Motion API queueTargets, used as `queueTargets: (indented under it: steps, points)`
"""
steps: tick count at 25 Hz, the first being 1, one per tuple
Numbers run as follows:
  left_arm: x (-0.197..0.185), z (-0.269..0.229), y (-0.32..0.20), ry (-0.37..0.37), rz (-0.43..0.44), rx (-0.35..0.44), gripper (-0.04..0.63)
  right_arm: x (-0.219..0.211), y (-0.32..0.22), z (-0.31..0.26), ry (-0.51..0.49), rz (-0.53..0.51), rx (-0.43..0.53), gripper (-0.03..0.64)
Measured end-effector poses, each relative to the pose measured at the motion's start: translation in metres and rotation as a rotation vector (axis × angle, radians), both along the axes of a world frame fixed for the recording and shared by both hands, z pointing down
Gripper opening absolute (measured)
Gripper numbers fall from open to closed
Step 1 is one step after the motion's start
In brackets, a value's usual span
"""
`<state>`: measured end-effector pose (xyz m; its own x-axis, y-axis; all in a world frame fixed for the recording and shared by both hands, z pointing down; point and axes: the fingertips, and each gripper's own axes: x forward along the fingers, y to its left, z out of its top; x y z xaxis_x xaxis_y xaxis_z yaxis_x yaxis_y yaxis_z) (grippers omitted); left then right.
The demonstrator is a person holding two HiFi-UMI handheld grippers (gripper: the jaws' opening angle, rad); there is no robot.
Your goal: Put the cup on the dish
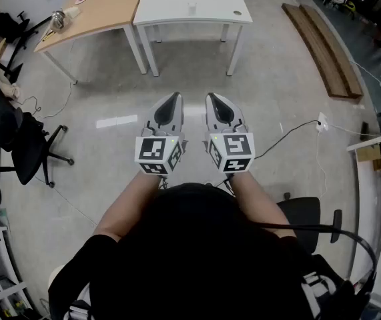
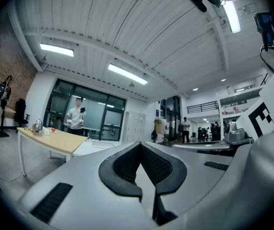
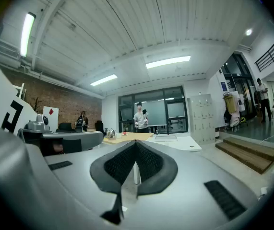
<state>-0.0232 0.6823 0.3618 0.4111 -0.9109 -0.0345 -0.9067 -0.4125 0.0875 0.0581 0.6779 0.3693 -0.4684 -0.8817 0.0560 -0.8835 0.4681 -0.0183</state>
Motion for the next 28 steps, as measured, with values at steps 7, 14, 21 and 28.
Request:
queueTargets:
  steps: [7,14,21,28]
  points:
    - [0.018,0.006,-0.003,0.004,-0.010,-0.021,0.008,0.016,-0.004,0.003,-0.010,-0.016,-0.007,0.012]
    - [0.041,0.003,-0.008,-0.011,-0.049,-0.010,0.008,0.044,-0.009,0.001,-0.034,-0.032,0.004,0.012]
    - [0.061,0.011,-0.009,-0.001,-0.081,-0.021,0.008,0.062,-0.013,0.008,-0.025,-0.065,-0.001,0.014]
    - [0.055,0.018,-0.019,0.009,-0.096,-0.045,0.008,0.061,-0.023,0.016,-0.022,-0.069,-0.022,0.012]
